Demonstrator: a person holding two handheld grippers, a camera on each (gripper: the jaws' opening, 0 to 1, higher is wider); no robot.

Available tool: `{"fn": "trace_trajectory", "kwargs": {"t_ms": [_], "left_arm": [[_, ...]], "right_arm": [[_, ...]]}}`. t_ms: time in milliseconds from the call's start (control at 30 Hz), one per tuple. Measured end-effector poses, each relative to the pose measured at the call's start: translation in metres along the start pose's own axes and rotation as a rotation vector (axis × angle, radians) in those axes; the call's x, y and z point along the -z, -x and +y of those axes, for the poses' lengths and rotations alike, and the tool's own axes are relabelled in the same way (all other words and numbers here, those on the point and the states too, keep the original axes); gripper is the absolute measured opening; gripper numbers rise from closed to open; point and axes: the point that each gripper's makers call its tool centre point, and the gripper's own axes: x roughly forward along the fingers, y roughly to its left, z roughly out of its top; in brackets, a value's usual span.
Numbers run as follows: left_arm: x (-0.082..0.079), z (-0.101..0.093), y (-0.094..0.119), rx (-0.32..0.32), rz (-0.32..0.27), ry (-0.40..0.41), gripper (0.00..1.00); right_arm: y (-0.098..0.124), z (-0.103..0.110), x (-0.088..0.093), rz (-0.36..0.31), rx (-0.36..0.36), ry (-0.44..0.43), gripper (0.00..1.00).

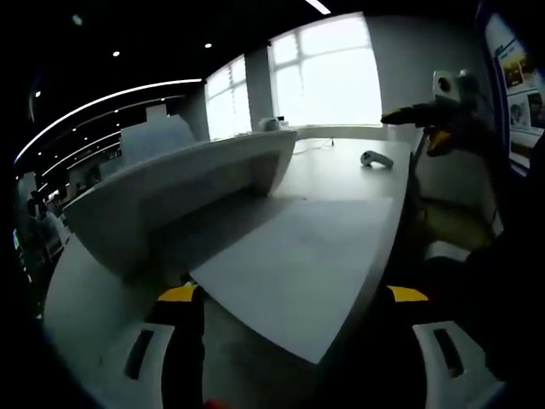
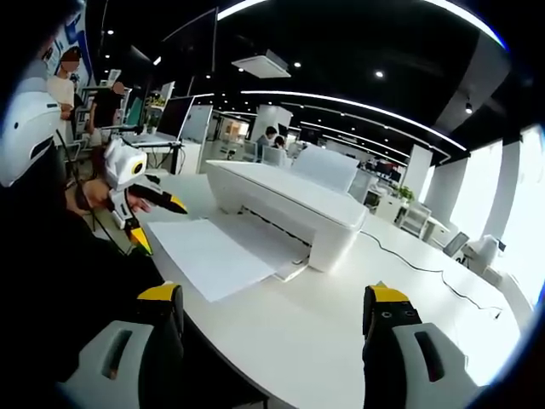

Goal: Remove the paper from the printer output slot and place it on top of the printer

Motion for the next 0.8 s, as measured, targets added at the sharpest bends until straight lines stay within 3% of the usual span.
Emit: {"fn": "trace_trajectory", "kwargs": {"t_ms": [800], "left_arm": [[-0.0054, -0.0040, -0.0039, 0.001, -0.015, -0.054, 0.85]], "right_arm": [[-0.0010, 0.0015, -0.0004, -0.005, 0.001, 0.006, 0.82]]}}
